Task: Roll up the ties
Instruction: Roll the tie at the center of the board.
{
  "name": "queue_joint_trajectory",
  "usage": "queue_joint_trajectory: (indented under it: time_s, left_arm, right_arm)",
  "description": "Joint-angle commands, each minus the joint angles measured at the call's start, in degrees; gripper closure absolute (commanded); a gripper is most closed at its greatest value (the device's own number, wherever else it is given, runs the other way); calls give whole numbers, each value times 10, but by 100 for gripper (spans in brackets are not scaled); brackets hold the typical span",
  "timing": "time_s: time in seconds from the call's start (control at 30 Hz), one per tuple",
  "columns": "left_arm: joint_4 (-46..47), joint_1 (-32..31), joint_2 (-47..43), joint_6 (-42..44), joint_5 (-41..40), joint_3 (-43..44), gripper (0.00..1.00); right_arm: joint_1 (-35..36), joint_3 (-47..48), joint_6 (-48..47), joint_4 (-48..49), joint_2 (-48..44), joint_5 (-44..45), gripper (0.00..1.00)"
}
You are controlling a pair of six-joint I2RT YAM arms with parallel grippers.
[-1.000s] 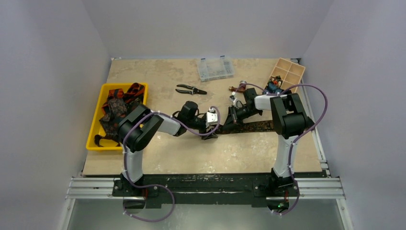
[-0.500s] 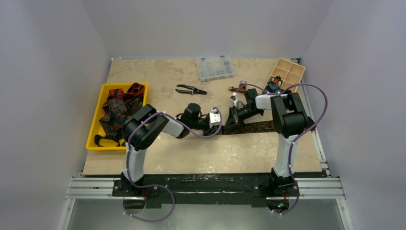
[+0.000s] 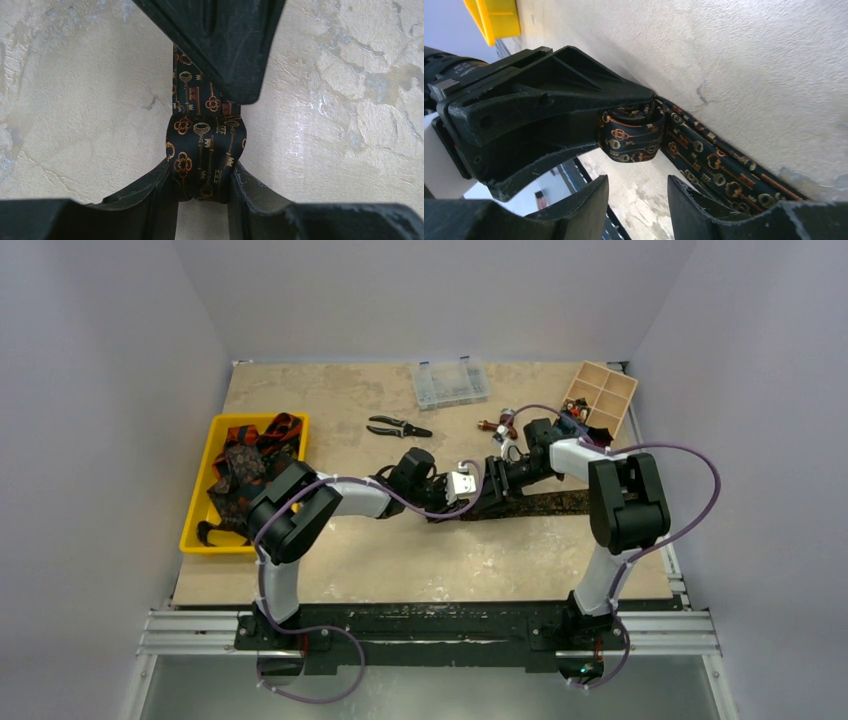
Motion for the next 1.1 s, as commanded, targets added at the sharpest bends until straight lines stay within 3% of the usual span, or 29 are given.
queue_joint_trajectory:
  time_s: [0.0,0.17,0.43,0.6,0.7,0.9,0.97,1.0,1.07]
  left_arm:
    - [-155,-7,28,19,-78,5,81]
    - [-187,-15,32,20,-84,17,80]
    - [-200,-18,35,25,-84,23,79]
    - [-204,-18,37,30,-84,25,79]
    - [-204,-18,38,31,-83,25,79]
    - [-204,-18,40,30,-80,27,78]
    - [-203,-18,40,29,-75,27,77]
    - [-202,-17,39,29,-72,26,75]
    - [-192,-13,36,26,-57,22,64]
  right_arm:
    - [15,-19,50,28,-14,-25,53]
    - [27,0,89,70,12,-24,53]
    - [28,32,104,82,49,-17,63]
    - [27,41,91,64,39,-35,55]
    - [27,37,100,69,34,-35,55]
    - [27,37,89,60,57,-21,72]
    - [25,37,81,56,59,-11,91]
    - [23,35,77,56,60,-2,100]
    - [18,35,67,47,67,13,100]
